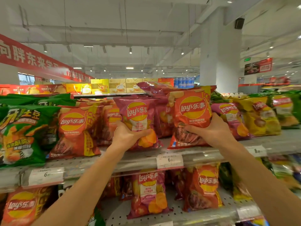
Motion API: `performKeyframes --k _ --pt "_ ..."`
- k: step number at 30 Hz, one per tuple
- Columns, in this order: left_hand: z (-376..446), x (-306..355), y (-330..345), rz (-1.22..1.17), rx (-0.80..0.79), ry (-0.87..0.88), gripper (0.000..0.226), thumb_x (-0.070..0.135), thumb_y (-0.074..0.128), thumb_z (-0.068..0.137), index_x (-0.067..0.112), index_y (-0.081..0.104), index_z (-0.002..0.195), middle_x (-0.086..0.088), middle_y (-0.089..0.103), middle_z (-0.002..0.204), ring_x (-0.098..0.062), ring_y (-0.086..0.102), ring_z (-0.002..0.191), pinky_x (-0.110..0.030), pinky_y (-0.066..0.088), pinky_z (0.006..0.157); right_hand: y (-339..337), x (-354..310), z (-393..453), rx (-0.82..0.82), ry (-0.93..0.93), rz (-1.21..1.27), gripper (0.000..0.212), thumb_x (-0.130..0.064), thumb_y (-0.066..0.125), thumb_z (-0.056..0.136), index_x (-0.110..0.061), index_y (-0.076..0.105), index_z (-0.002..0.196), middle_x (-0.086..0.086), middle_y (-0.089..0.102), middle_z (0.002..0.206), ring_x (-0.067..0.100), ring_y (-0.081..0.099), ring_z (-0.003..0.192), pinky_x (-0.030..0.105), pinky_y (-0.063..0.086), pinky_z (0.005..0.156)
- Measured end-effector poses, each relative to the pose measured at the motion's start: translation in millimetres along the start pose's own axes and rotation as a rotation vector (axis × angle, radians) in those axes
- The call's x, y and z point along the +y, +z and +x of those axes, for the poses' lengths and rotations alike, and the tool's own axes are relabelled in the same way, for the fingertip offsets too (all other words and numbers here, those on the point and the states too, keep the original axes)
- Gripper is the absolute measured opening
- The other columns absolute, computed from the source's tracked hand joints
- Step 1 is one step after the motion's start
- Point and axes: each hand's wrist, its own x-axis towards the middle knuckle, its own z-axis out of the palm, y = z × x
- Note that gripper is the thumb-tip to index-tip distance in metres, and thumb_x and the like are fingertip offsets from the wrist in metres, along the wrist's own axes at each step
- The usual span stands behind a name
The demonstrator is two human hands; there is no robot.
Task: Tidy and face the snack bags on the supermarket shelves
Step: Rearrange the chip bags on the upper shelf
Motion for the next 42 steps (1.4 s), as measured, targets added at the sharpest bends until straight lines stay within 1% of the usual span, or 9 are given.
performKeyframes --k 8,15,18,21,24,26,30,34,42 --pt "6 9 53 0.046 -0.118 -0.046 0.14 0.061 0.091 0.049 0.007 0.011 0.15 -0.009 0.049 0.141 -0.029 0.05 0.129 -0.039 0.045 0.101 -26 17 -27 0.007 0.025 0.056 0.1 -0.056 0.091 0.058 -0.024 0.047 0.142 -0.003 0.064 0.131 0.021 0.062 0.119 0.048 0.051 0.105" --pt "11 13 52 0.13 -0.216 -0.132 0.153 0.07 0.083 0.053 0.002 -0.009 0.153 -0.015 0.038 0.152 -0.032 0.041 0.137 -0.042 0.038 0.108 -21 11 -37 0.004 0.009 0.076 0.097 -0.056 0.09 0.06 -0.027 0.048 0.142 -0.008 0.064 0.128 0.017 0.063 0.116 0.04 0.053 0.1" --pt "5 12 41 0.152 -0.216 -0.109 0.153 0.081 0.078 0.044 0.005 0.003 0.154 -0.011 0.044 0.148 -0.029 0.047 0.132 -0.038 0.043 0.098 -9 1 -40 -0.02 0.002 0.091 0.098 -0.057 0.091 0.06 -0.027 0.047 0.142 -0.009 0.064 0.127 0.016 0.063 0.115 0.04 0.053 0.1" --pt "-2 5 18 0.182 -0.149 -0.026 0.125 0.079 0.075 0.055 0.01 0.026 0.147 -0.002 0.057 0.127 -0.022 0.056 0.114 -0.031 0.046 0.085 11 -13 -40 -0.031 -0.025 0.124 0.097 -0.053 0.092 0.061 -0.03 0.046 0.142 -0.011 0.063 0.126 0.015 0.062 0.115 0.037 0.052 0.1" --pt "-12 -8 -16 0.312 -0.026 0.134 0.064 0.06 0.062 0.088 0.013 0.054 0.131 0.005 0.061 0.101 -0.017 0.06 0.098 -0.037 0.052 0.086 37 -26 -40 -0.057 -0.041 0.162 0.093 -0.051 0.093 0.061 -0.03 0.048 0.14 -0.012 0.064 0.124 0.013 0.062 0.113 0.036 0.052 0.099" --pt "-26 -12 -43 0.4 0.025 0.256 0.041 0.052 0.054 0.096 0.017 0.068 0.111 0.006 0.067 0.096 -0.015 0.064 0.093 -0.036 0.053 0.083 56 -36 -40 -0.073 -0.047 0.163 0.092 -0.052 0.092 0.062 -0.028 0.049 0.139 -0.011 0.064 0.121 0.012 0.061 0.108 0.032 0.05 0.092" --pt "-57 -13 -91 0.797 0.056 0.362 0.049 0.071 0.054 0.085 0.024 0.07 0.082 0.009 0.066 0.079 -0.011 0.063 0.074 -0.035 0.057 0.069 96 -57 -41 -0.1 -0.07 0.134 0.094 -0.062 0.088 0.06 -0.028 0.047 0.137 -0.007 0.063 0.124 0.018 0.062 0.111 0.039 0.053 0.094" --pt "-71 -15 -122 1.167 0.027 0.353 0.06 0.082 0.053 0.076 0.026 0.072 0.088 0.009 0.068 0.088 -0.01 0.062 0.081 -0.028 0.052 0.068 137 -79 -43 -0.114 -0.1 0.055 0.096 -0.069 0.085 0.059 -0.028 0.044 0.135 -0.005 0.06 0.124 0.024 0.061 0.114 0.046 0.053 0.096" --pt "-77 -30 -138 1.15 -0.004 0.335 0.034 0.053 0.063 0.09 0.021 0.071 0.098 0.004 0.066 0.097 -0.018 0.06 0.095 -0.032 0.048 0.077 197 -105 -51 -0.228 -0.031 -0.015 0.085 -0.067 0.085 0.061 -0.022 0.045 0.12 0.001 0.064 0.119 0.031 0.064 0.111 0.049 0.054 0.093"
